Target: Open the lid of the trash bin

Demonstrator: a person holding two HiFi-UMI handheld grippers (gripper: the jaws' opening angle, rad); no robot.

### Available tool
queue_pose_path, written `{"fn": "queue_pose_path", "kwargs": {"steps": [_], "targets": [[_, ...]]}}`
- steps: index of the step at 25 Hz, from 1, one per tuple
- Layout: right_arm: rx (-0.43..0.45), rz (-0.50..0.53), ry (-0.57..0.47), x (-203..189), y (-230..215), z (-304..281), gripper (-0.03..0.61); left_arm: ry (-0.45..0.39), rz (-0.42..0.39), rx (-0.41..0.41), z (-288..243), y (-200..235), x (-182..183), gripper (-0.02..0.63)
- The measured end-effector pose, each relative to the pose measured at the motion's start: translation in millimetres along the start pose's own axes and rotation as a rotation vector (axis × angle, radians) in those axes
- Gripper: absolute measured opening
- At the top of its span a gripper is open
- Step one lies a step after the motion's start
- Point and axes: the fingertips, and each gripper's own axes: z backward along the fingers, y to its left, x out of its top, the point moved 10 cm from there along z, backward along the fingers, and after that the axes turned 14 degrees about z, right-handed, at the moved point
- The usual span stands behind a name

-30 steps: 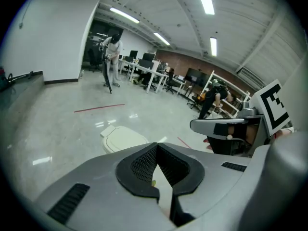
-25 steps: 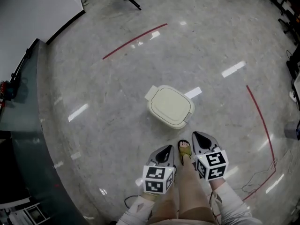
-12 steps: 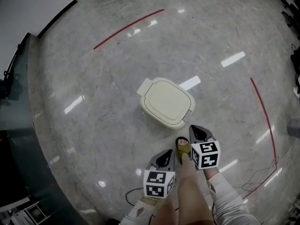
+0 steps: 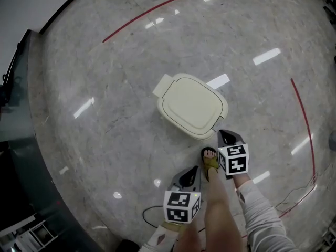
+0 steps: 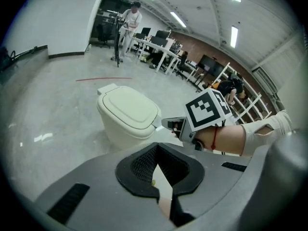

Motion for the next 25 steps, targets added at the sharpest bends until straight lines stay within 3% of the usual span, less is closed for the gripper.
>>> {"fn": "queue_pose_path", "kwargs": {"steps": [25], "targets": [[-0.032,0.017,0.034,-17,-9,-32,0.005,0.012,0.017,0.011,-14,12,-8,0.003]]}}
